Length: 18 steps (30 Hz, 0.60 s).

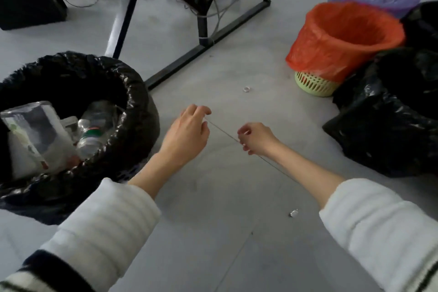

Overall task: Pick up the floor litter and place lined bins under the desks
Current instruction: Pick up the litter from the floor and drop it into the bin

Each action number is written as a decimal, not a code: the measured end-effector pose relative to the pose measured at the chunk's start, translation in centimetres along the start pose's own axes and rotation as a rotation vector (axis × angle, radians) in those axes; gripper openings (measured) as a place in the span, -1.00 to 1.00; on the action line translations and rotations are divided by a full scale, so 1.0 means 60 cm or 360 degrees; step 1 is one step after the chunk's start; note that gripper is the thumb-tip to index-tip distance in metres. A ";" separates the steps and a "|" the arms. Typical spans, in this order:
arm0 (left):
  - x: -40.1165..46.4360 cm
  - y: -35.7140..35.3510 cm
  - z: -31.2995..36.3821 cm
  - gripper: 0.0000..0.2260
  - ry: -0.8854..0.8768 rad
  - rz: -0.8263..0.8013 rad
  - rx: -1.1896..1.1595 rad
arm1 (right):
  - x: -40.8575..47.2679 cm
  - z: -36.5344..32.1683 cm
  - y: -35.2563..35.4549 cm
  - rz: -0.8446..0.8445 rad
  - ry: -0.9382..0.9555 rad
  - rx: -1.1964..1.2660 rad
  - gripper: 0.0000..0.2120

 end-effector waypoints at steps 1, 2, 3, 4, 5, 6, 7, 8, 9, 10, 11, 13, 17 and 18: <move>0.006 -0.047 -0.001 -0.67 0.0033 -0.0181 -0.0002 | 0.002 0.042 0.007 -0.0012 -0.0077 -0.0279 -0.78; 0.008 -0.098 -0.004 -0.65 0.0076 -0.0366 0.0014 | 0.002 0.085 0.012 -0.0042 -0.0167 -0.0518 -0.74; 0.007 -0.147 -0.008 -0.62 0.0110 -0.0539 0.0040 | -0.001 0.128 0.016 -0.0091 -0.0259 -0.0672 -0.69; 0.002 -0.197 -0.011 -0.58 0.0129 -0.0705 0.0077 | -0.006 0.174 0.016 -0.0152 -0.0357 -0.0753 -0.64; -0.005 -0.243 -0.015 -0.55 0.0137 -0.0852 0.0123 | -0.012 0.216 0.016 -0.0212 -0.0456 -0.0785 -0.58; -0.014 -0.284 -0.021 -0.51 0.0151 -0.0982 0.0177 | -0.021 0.253 0.013 -0.0264 -0.0555 -0.0773 -0.50; -0.023 -0.314 -0.028 -0.48 0.0166 -0.1076 0.0234 | -0.030 0.284 0.008 -0.0303 -0.0646 -0.0741 -0.41; -0.029 -0.342 -0.035 -0.46 0.0175 -0.1141 0.0290 | -0.036 0.312 0.001 -0.0335 -0.0726 -0.0710 -0.31; -0.034 -0.366 -0.039 -0.45 0.0172 -0.1184 0.0348 | -0.042 0.338 -0.007 -0.0359 -0.0798 -0.0676 -0.22; -0.037 -0.383 -0.043 -0.45 0.0156 -0.1203 0.0409 | -0.047 0.358 -0.018 -0.0370 -0.0841 -0.0633 -0.15; -0.040 -0.395 -0.044 -0.44 0.0128 -0.1214 0.0467 | -0.050 0.373 -0.031 -0.0373 -0.0856 -0.0575 -0.14; -0.044 -0.413 -0.044 -0.45 0.0074 -0.1207 0.0541 | -0.054 0.389 -0.057 -0.0321 -0.0783 -0.0508 -0.34; -0.028 -0.422 -0.049 -0.47 0.0006 -0.1102 0.0575 | -0.037 0.392 -0.063 -0.0287 -0.0498 -0.0567 -0.78; -0.022 -0.425 -0.048 -0.47 0.0005 -0.1097 0.0569 | -0.030 0.393 -0.055 -0.0233 -0.0478 -0.0518 -0.76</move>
Point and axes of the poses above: each hand's wrist, its own x-axis towards the middle knuckle, its own y-axis out of the back of the hand, z = x × y, the point moved 5 cm from there along x, towards the middle knuckle, and after that the axes turned 7 degrees about -z, right-handed, at the moved point
